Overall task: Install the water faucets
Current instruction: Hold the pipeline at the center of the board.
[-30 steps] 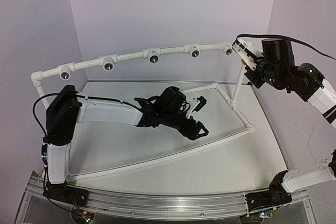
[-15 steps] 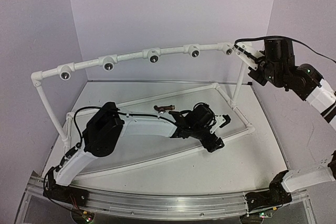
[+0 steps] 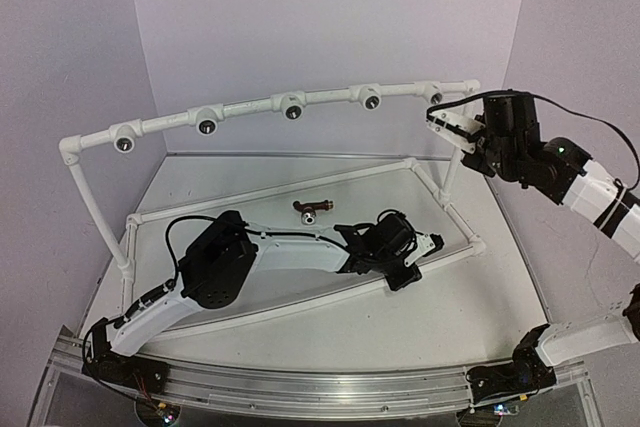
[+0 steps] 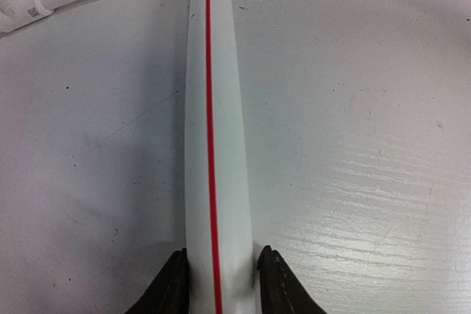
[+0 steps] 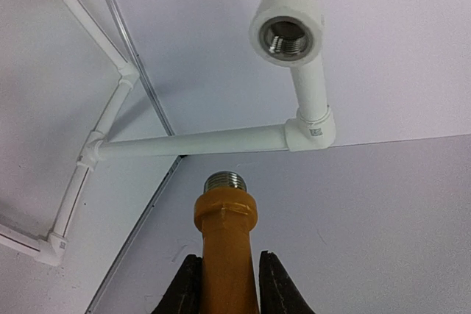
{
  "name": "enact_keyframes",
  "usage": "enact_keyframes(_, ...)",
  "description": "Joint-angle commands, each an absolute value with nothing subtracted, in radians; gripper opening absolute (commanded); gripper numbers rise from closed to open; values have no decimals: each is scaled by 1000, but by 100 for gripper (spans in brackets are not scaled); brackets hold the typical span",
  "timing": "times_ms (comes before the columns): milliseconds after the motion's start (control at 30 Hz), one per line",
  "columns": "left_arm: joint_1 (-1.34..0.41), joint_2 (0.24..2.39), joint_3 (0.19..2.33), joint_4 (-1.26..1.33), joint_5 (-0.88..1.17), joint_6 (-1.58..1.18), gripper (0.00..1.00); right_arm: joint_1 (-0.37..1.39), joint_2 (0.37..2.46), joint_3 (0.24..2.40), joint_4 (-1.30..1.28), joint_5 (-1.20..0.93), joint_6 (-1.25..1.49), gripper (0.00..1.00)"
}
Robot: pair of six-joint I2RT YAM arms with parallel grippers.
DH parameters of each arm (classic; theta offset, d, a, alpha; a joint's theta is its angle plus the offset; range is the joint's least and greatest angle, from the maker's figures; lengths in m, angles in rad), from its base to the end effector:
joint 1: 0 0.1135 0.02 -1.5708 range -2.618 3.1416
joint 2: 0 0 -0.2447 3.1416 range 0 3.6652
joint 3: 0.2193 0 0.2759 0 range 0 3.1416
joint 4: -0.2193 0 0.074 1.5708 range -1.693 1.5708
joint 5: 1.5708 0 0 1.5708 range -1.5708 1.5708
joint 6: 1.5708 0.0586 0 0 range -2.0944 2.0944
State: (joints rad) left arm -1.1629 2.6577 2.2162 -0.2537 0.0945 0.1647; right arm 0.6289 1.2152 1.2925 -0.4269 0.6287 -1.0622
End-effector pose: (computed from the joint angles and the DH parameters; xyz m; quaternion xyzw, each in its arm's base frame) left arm 0.2358 -0.5597 0.0818 0.5732 0.7002 -0.2403 0.3513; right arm 0.2732 0.1561 0.3819 -0.4655 0.6495 -0.3646 0.4781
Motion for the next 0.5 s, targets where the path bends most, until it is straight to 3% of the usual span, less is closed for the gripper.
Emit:
enact_keyframes(0,-1166,2619,2159,-252,106,181,28,625,1174,1267,-214,681,-1182,0)
enact_keyframes(133,-1166,2569,2046,-252,121,169,12,627,1148,1248,-189,684,-1201,0)
enact_keyframes(200,-1165,2569,2018,-252,133,145,3,646,1123,1161,-46,707,-1300,0)
enact_keyframes(300,-1166,2601,2022,-250,175,124,0,653,1082,1001,256,696,-1545,0)
enact_keyframes(467,-1166,2635,2035,-251,202,99,0,657,1085,947,394,616,-1643,0)
